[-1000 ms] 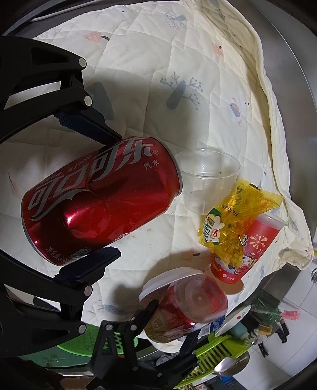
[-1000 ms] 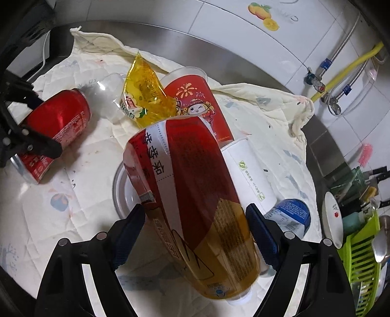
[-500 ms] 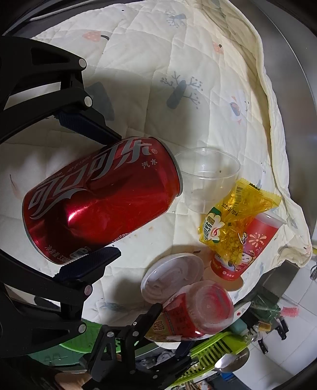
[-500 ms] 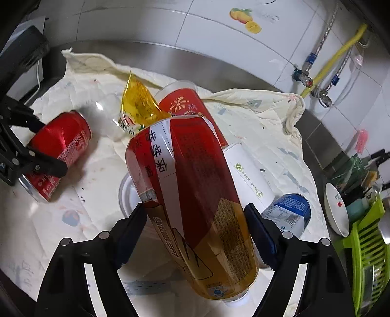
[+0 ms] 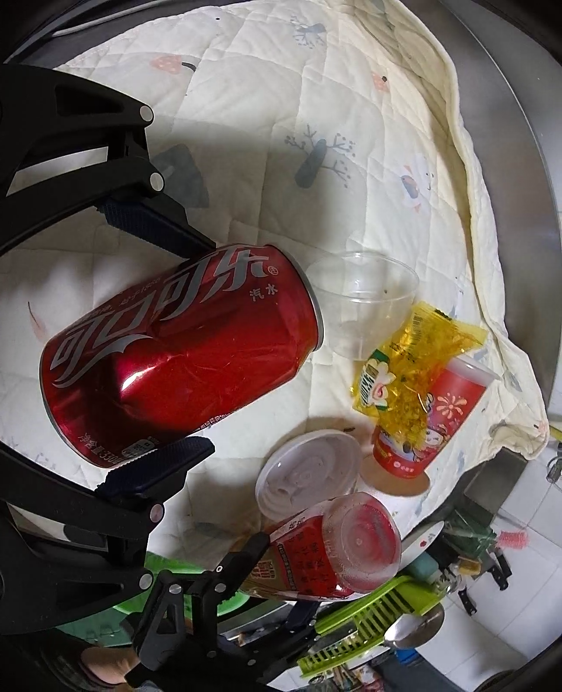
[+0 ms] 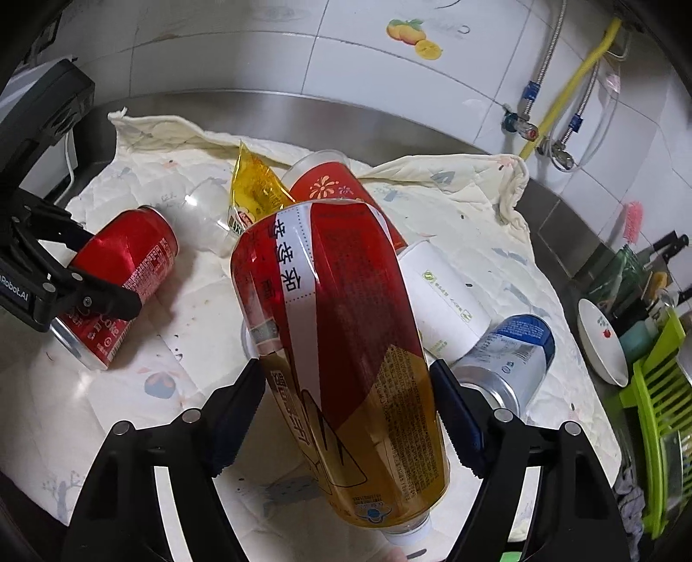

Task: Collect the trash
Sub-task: 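Lift the can and juice bottle, carry both over the green basket and open both tools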

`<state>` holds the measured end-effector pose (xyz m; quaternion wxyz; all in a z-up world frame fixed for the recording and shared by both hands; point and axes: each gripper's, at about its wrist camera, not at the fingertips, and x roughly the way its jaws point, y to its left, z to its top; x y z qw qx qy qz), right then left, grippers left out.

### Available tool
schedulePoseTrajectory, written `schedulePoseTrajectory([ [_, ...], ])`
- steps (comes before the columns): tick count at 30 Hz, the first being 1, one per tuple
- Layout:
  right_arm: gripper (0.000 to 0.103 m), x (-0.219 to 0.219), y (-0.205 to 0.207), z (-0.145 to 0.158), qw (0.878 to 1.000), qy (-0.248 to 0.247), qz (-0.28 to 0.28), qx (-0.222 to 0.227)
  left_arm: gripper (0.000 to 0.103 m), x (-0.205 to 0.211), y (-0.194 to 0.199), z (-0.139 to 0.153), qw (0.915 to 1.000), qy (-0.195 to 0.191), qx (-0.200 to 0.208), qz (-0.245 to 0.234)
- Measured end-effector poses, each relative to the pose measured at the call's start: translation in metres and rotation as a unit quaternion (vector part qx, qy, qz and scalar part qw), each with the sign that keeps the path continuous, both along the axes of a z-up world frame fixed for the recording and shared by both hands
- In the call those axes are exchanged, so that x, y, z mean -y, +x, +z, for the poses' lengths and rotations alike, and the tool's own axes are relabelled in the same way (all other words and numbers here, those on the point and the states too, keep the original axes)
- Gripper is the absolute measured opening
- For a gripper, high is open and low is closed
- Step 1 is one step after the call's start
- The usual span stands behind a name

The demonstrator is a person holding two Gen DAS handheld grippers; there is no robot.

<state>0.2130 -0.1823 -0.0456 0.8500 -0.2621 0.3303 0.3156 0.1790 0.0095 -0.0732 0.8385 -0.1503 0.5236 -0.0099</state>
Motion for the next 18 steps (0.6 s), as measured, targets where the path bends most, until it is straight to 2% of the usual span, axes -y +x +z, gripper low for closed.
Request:
schedulePoseTrajectory([
  [11, 0.074, 0.041, -0.032, 0.02, 0.996, 0.062, -0.058, 0.008, 0.082, 0.016, -0.007, 0.015, 0.9992, -0.007, 0.023, -0.031],
  [18, 0.074, 0.111, -0.058, 0.028, 0.984, 0.075, -0.16, 0.009, 0.082, 0.052, -0.009, 0.028, 0.9959, -0.022, 0.042, -0.076],
])
